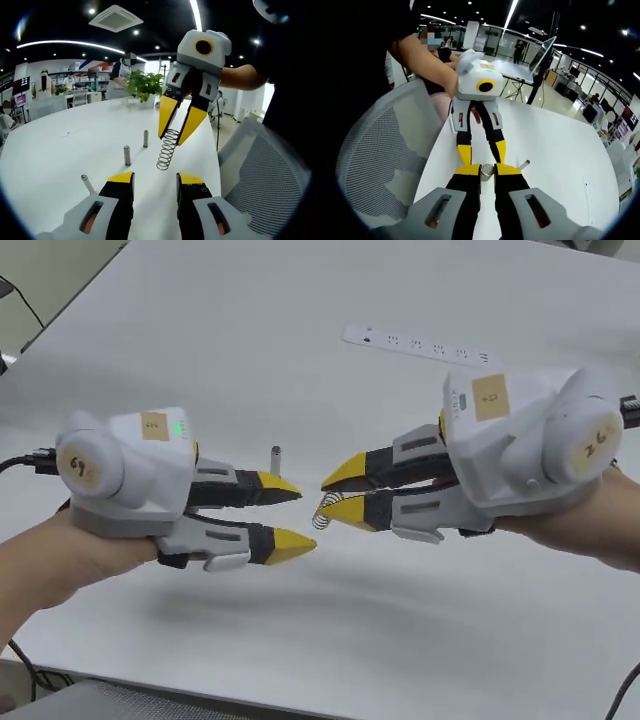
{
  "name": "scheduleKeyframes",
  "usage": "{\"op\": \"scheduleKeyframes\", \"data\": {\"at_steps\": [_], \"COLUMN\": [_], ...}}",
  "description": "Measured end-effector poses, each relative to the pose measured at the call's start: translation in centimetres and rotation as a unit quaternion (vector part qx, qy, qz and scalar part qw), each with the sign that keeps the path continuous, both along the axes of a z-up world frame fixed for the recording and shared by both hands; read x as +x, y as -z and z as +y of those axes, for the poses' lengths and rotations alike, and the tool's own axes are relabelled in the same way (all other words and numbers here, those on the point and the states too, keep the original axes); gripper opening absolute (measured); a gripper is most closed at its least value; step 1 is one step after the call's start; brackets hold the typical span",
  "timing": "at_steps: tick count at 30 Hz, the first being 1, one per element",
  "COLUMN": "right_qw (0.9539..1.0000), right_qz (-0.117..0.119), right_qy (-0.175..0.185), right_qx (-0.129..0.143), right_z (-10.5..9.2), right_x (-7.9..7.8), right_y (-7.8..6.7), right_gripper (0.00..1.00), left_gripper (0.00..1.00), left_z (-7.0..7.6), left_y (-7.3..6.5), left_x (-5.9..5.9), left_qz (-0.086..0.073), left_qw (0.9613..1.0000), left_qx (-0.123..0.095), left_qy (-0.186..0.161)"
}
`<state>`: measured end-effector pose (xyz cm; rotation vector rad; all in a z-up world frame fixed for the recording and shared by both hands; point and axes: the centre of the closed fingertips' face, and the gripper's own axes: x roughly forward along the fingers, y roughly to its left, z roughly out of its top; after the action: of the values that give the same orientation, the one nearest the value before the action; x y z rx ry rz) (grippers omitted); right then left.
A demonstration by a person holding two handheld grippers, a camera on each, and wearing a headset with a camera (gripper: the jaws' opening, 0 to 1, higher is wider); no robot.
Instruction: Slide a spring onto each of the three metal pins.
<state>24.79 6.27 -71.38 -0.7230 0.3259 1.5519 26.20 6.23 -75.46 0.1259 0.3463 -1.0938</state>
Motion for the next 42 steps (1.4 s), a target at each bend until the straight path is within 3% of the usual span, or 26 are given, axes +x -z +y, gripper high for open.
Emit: {"op": "scheduleKeyframes", "data": {"at_steps": [23,40,42], "right_qw": [1.0000,0.9998,0.9998], "right_qz": [-0.001,0.000,0.000], "right_qy": [0.007,0.014,0.013], "right_qx": [-0.006,-0.012,-0.014], "right_z": [-0.2,-0.3,-0.3], "right_x": [0.5,1.3,1.3], "right_y": [0.4,0.9,1.0], "right_gripper": [0.07,0.07,0.07], "left_gripper": [0.67,0.98,0.98], "left_z": [5.3,6.9,7.0], "left_y": [0.2,0.3,0.3], "left_x": [0.7,0.6,0.6], "left_qz": [-0.004,-0.005,-0.006], "left_qw": [0.9961,0.9925,0.9921], "left_qx": [-0.011,-0.023,-0.024], "left_qy": [-0.087,-0.120,-0.123]}}
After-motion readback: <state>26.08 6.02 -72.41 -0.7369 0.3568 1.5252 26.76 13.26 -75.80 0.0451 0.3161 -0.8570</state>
